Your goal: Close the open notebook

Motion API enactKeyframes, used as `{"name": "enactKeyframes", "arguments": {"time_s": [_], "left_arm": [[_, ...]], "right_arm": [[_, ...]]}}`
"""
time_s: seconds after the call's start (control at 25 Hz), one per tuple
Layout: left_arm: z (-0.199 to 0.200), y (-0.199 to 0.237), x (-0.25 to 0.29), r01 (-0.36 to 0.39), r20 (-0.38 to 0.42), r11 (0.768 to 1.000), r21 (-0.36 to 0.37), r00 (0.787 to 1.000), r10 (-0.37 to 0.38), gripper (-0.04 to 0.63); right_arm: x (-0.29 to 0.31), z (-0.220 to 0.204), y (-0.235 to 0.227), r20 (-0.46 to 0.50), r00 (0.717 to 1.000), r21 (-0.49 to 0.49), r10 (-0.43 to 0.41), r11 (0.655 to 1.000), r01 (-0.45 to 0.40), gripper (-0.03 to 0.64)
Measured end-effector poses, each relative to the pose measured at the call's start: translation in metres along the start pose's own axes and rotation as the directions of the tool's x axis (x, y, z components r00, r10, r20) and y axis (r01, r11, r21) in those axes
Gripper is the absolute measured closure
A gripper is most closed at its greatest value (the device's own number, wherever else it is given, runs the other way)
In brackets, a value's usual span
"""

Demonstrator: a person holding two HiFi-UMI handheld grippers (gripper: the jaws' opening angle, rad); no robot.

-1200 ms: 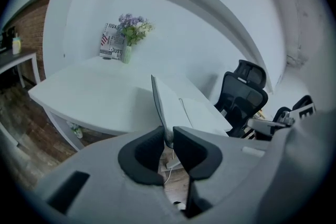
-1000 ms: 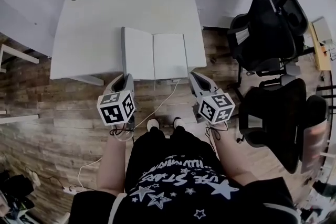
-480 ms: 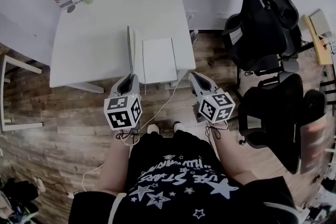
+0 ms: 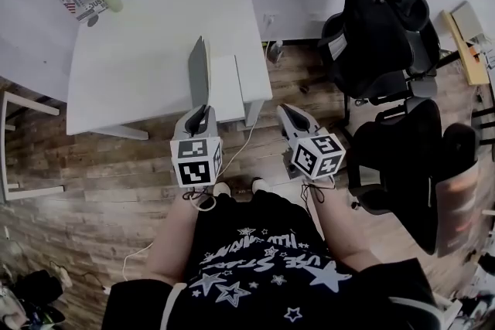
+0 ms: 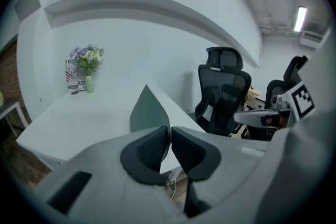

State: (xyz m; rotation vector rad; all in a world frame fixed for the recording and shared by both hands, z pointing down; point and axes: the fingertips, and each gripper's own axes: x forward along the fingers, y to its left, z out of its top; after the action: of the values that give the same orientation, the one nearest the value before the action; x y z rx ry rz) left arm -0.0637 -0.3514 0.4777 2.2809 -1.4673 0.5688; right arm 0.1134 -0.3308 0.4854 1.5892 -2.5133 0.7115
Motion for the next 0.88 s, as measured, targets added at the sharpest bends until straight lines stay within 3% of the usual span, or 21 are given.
{"name": "enactKeyframes", "arguments": {"time_s": [0.52,0.88], "left_arm": [[-0.040,-0.059,0.059,0.004,-0.119,0.987,0.163,0.993,0.016,0.551],[-0.066,-0.070,0.081,-0.034,-0.177,0.981,0.189,0.982,0.068,0.549]], "right_arm": [[-0.024,-0.011,-0.051,-0.029,0.999,0.033,-0.021,0.999,0.022,0.614],[-0.031,-0.021,-0.067,-0.064,0.998,0.031,0.006,1.000,-0.004,0.614]]}}
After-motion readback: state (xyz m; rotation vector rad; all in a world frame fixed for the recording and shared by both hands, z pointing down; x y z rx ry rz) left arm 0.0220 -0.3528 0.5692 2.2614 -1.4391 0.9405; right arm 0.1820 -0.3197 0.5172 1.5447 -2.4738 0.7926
